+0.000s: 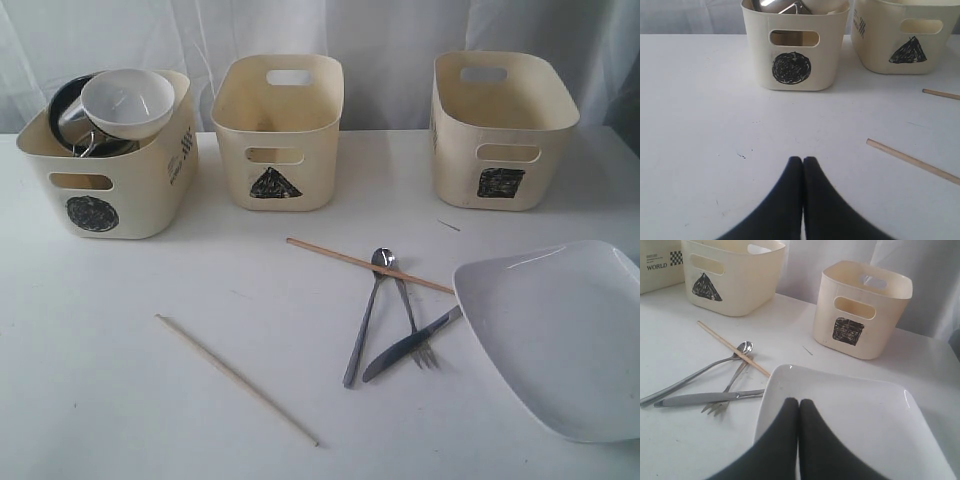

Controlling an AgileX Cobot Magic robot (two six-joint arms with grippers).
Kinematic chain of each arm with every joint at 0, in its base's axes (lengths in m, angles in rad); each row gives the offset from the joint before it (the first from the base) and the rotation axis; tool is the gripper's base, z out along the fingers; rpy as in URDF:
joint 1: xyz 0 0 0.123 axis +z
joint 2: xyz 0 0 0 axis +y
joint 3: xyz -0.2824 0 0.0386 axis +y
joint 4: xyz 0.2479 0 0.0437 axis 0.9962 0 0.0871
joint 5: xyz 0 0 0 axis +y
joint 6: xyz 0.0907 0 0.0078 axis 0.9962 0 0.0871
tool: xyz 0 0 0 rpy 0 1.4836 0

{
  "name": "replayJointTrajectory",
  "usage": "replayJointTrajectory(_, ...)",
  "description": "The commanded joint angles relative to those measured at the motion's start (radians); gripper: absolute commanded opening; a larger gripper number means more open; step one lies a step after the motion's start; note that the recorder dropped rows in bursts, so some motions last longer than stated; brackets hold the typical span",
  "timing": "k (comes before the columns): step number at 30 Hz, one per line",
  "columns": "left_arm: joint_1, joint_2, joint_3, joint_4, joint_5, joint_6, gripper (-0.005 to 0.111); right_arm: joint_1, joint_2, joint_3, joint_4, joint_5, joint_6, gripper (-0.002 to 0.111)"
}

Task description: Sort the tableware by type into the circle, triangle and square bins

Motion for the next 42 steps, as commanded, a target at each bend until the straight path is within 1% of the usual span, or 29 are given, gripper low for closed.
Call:
replayJointTrajectory(1, 0.001, -0.004, 0.003, 0.000, -0.002, 0.000, 0.000, 0.000, -0.006, 0.005, 0.191, 0.030, 0.218, 0.000)
replayJointTrajectory(3, 0.001, -0.004, 0.003, 0.000, -0.002, -0.002, 0.000, 0.000, -0.006, 0.005, 0.251, -0.038, 0.360, 0.000)
replayJointTrajectory(5, 0.001, -0.004, 0.003, 0.000, -0.002, -0.002, 0.000, 0.000, -0.006, 0.004, 0.303, -0.106, 0.439, 0.000)
replayJointTrajectory(11, 0.001, -0.004, 0.003, 0.000, -0.002, -0.002, 0.000, 0.000, -0.006, -0.067, 0.303, -0.385, 0.427, 0.000)
replayJointTrajectory(15, 0.001, -0.004, 0.003, 0.000, -0.002, -0.002, 0.000, 0.000, -0.006, -0.114, 0.301, -0.370, 0.436, 0.000)
replayJointTrajectory(22, 0.001, -0.004, 0.003, 0.000, -0.002, -0.002, 0.000, 0.000, -0.006, -0.114, 0.314, -0.418, 0.438, 0.000)
replayJointTrajectory(25, 0.001, -0.004, 0.003, 0.000, -0.002, -0.002, 0.000, 0.000, -0.006, -0.116, 0.314, -0.413, 0.434, 0.000)
replayJointTrajectory(27, 0.001, -0.004, 0.003, 0.000, -0.002, -0.002, 0.000, 0.000, -0.006, -0.144, 0.309, -0.347, 0.427, 0.000)
replayJointTrajectory(29, 0.001, -0.004, 0.003, 0.000, -0.002, -0.002, 0.000, 0.006, 0.039, -0.218, 0.301, -0.162, 0.369, 0.000)
replayJointTrajectory(31, 0.001, -0.004, 0.003, 0.000, -0.002, -0.002, 0.000, 0.010, 0.147, -0.325, 0.311, 0.017, 0.193, 0.000)
replayJointTrajectory(33, 0.001, -0.004, 0.003, 0.000, -0.002, -0.002, 0.000, 0.012, 0.278, -0.440, 0.349, 0.142, 0.007, 0.000)
replayJointTrajectory(36, 0.001, -0.004, 0.003, 0.000, -0.002, -0.002, 0.000, 0.012, 0.550, -0.619, 0.488, 0.345, -0.264, 0.000)
replayJointTrajectory(37, 0.001, -0.004, 0.003, 0.000, -0.002, -0.002, 0.000, 0.012, 0.616, -0.661, 0.516, 0.390, -0.320, 0.001)
replayJointTrajectory(38, 0.001, -0.004, 0.003, 0.000, -0.002, -0.002, 0.000, 0.012, 0.680, -0.702, 0.536, 0.434, -0.360, 0.003)
replayJointTrajectory(39, 0.001, -0.004, 0.003, 0.000, -0.002, -0.002, 0.000, 0.013, 0.770, -0.766, 0.536, 0.497, -0.395, 0.007)
replayJointTrajectory(41, 0.001, -0.004, 0.003, 0.000, -0.002, -0.002, 0.000, 0.033, 0.898, -0.851, 0.501, 0.576, -0.408, 0.014)
replayJointTrajectory(42, 0.001, -0.004, 0.003, 0.000, -0.002, -0.002, 0.000, 0.063, 0.993, -0.915, 0.473, 0.617, -0.408, 0.021)
